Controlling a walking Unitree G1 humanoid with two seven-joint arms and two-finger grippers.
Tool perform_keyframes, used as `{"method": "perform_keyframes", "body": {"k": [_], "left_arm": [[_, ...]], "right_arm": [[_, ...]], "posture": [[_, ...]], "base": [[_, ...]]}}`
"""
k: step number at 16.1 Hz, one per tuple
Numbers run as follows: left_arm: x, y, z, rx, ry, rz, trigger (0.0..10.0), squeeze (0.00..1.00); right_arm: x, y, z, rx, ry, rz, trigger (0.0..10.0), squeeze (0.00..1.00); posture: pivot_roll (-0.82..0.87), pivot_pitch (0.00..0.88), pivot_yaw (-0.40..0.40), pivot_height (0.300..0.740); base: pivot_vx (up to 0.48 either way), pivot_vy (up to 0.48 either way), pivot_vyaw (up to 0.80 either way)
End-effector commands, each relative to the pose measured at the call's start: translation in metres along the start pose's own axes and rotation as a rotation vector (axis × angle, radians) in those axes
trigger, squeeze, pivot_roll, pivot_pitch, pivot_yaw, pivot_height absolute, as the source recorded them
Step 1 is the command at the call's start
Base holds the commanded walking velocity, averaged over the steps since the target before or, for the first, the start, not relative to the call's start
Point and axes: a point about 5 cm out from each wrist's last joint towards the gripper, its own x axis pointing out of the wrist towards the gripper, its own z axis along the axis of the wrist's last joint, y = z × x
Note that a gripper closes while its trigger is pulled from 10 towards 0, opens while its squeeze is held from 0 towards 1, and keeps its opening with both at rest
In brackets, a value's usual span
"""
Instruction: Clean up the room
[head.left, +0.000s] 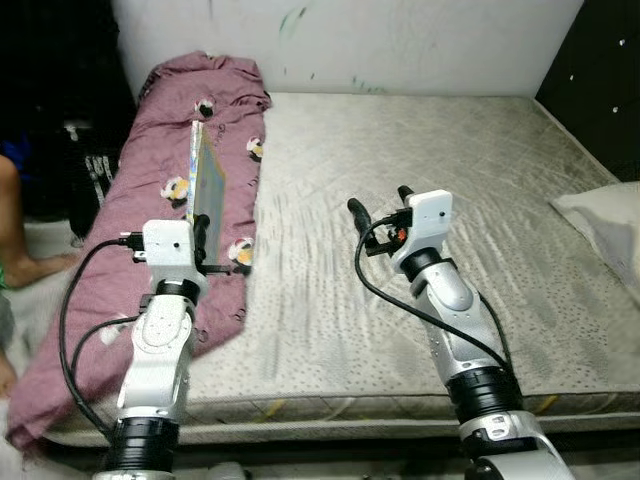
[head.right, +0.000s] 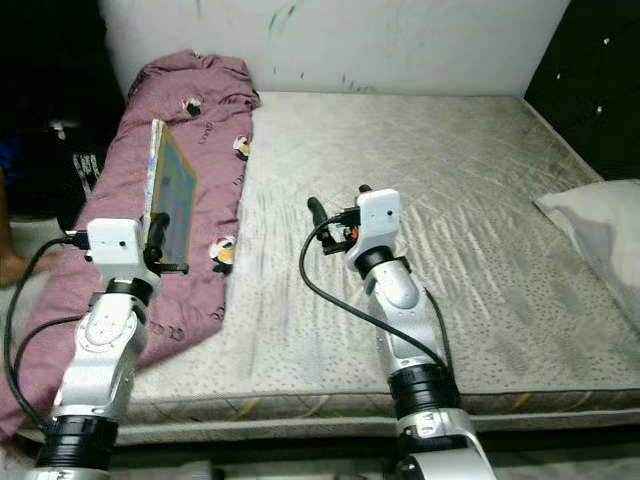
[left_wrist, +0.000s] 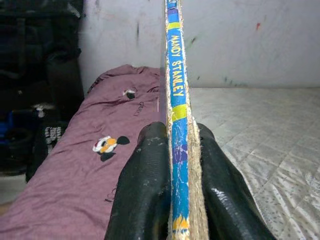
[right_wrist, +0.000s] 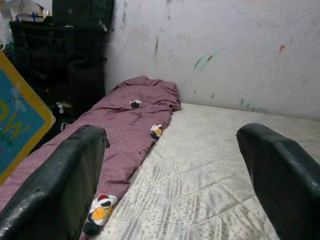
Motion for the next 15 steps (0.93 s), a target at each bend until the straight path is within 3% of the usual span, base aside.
{"method": "perform_keyframes", "body": {"k": [1,15], "left_arm": [[0.0018,-0.0024,0.0092,-0.001,-0.043,-0.017,10.0,0.00],[0.0025,-0.0063,0.0088,-0.012,-0.042,-0.037,10.0,0.00]], "right_arm": [[-0.0014,-0.0036,0.0016,-0.012,-0.009,-0.012,10.0,0.00],[-0.0011,-0.0054,-0.0023,-0.021,0.016,-0.022,10.0,0.00]], "posture": [[-0.05,0.000,-0.016,0.740],[-0.05,0.000,-0.021,0.740]], "base": [[0.000,-0.326,0.49],[0.000,-0.346,0.03]]}}
